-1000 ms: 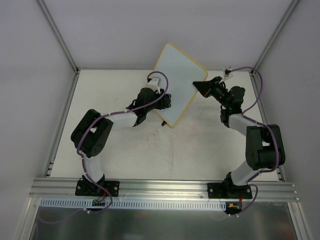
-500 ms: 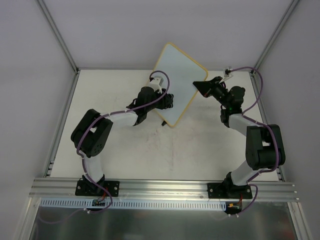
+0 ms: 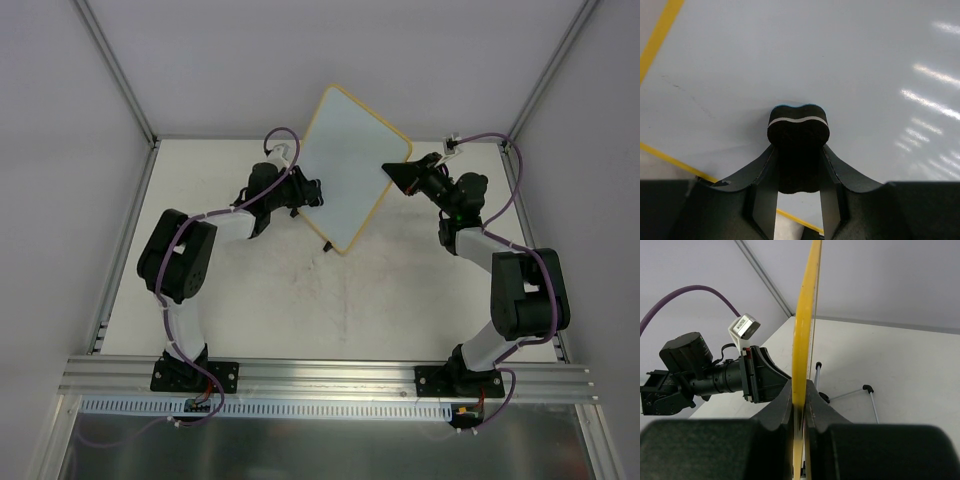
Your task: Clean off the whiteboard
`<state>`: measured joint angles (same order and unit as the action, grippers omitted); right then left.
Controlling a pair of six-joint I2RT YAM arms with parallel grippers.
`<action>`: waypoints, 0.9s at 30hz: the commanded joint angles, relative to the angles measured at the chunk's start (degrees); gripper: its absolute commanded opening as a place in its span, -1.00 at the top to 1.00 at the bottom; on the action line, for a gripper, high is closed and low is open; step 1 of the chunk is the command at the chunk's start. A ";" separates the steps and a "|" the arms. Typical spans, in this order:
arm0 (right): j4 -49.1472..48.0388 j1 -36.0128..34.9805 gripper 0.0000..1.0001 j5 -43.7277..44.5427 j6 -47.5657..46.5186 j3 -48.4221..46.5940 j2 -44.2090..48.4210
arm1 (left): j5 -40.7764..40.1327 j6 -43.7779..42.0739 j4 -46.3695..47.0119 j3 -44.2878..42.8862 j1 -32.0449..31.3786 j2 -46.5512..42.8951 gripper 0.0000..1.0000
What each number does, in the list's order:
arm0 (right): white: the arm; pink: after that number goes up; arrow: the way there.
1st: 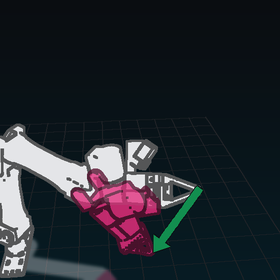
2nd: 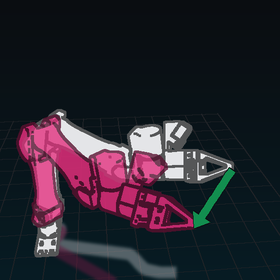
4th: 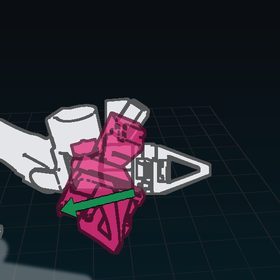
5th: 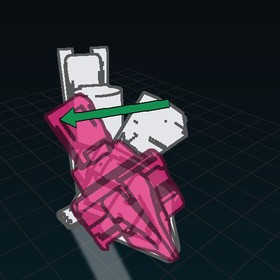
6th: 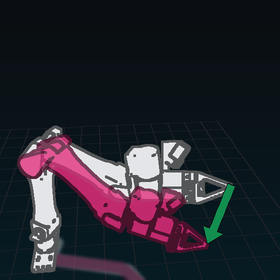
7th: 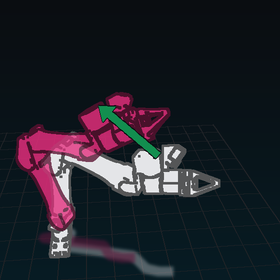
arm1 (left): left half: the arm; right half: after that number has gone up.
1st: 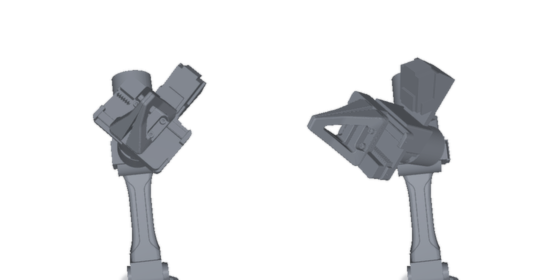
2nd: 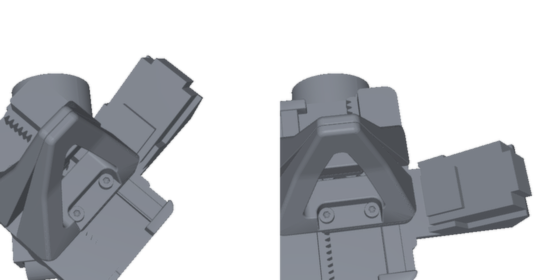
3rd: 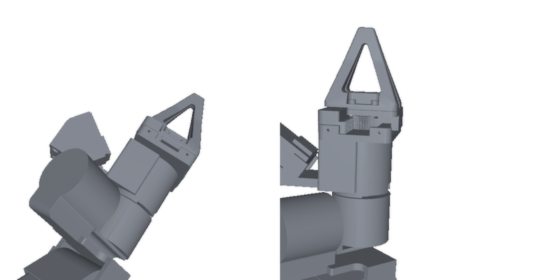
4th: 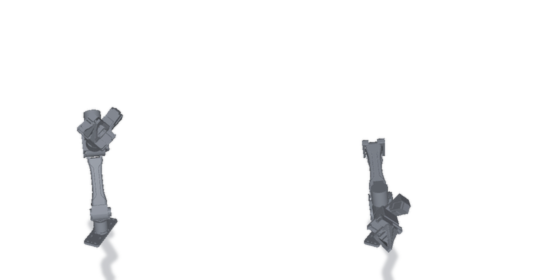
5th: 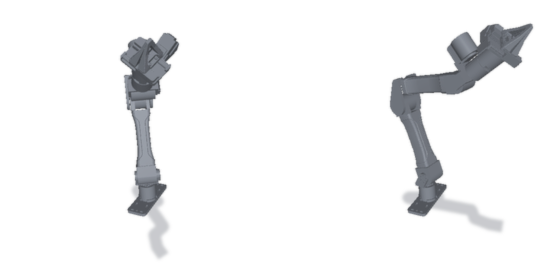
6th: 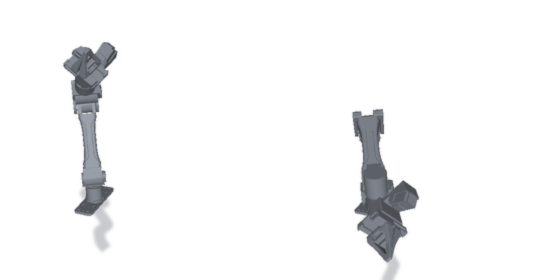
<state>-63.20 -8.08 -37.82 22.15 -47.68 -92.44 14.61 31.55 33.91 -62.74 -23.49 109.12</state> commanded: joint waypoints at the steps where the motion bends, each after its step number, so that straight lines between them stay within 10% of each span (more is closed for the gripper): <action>1: -1.40 -3.79 1.00 -14.38 0.61 -0.48 0.25 | -6.43 3.24 -2.18 -0.01 0.55 1.88 1.00; 27: -1.22 -3.79 1.00 -14.30 0.70 -0.75 -0.28 | -9.08 -1.93 5.02 4.11 -23.44 -3.83 1.00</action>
<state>-62.72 -7.70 -37.36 22.28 -47.68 -92.44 -3.49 27.75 36.47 -59.61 -41.06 104.64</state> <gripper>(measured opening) 0.086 0.316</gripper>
